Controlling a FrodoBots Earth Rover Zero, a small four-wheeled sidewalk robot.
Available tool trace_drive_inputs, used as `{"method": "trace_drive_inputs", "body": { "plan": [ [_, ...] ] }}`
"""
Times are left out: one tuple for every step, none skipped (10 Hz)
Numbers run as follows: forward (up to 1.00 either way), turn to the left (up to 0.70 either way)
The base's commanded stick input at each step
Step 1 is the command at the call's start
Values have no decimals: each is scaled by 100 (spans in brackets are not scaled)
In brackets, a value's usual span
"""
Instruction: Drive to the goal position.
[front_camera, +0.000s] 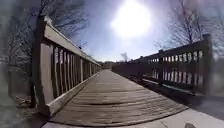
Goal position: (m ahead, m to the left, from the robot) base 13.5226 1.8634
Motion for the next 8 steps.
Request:
{"method": "trace_drive_inputs", "body": {
  "plan": [
    [100, 18],
    [100, 21],
    [100, 7],
    [100, 3],
    [100, 4],
    [100, 4],
    [100, 3],
    [100, 5]
  ]
}}
